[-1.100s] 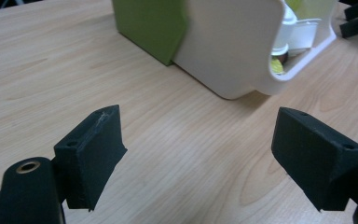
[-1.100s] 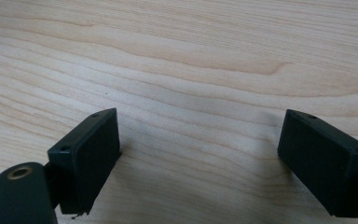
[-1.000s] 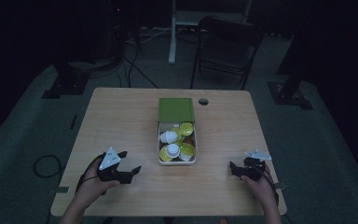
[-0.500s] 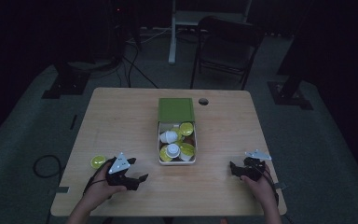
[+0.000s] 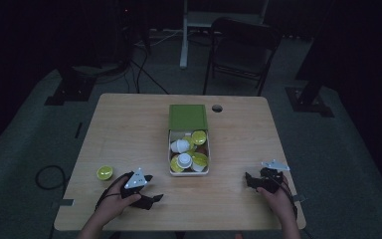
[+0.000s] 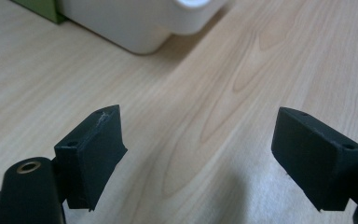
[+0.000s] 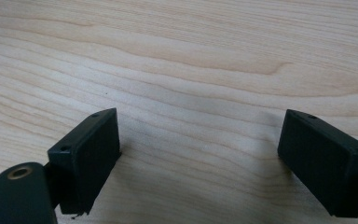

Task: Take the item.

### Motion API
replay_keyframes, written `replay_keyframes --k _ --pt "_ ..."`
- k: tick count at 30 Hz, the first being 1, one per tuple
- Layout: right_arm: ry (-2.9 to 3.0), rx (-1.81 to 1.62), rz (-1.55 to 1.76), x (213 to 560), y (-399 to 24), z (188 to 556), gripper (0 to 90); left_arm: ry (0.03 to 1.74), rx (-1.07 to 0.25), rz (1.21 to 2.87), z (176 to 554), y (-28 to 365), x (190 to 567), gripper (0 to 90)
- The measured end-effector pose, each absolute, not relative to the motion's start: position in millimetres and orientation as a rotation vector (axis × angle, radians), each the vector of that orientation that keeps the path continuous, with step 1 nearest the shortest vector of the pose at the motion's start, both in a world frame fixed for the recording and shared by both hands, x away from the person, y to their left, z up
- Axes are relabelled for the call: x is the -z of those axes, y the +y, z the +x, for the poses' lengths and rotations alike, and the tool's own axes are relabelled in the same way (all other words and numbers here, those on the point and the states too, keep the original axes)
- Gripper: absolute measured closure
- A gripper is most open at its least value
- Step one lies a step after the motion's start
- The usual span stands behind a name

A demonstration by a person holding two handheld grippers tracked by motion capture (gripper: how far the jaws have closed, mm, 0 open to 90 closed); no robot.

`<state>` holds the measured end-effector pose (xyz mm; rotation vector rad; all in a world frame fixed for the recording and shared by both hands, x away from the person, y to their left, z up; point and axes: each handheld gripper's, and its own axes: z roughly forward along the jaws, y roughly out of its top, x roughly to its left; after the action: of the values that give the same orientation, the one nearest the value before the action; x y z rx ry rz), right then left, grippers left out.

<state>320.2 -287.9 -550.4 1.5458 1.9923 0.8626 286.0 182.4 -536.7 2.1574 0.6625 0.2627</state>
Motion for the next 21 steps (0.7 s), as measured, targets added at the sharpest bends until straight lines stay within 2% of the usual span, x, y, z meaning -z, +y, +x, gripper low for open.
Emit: replay_keyframes --k 11,21 --pt "1.993 -0.862 1.545 550.4 -288.0 320.2 12.3 0.546 -0.328 2.281 285.2 182.7 544.7 17.0" --pt "1.993 -0.863 1.545 550.4 -288.0 320.2 12.3 0.551 -0.283 2.301 287.5 180.9 545.4 17.0"
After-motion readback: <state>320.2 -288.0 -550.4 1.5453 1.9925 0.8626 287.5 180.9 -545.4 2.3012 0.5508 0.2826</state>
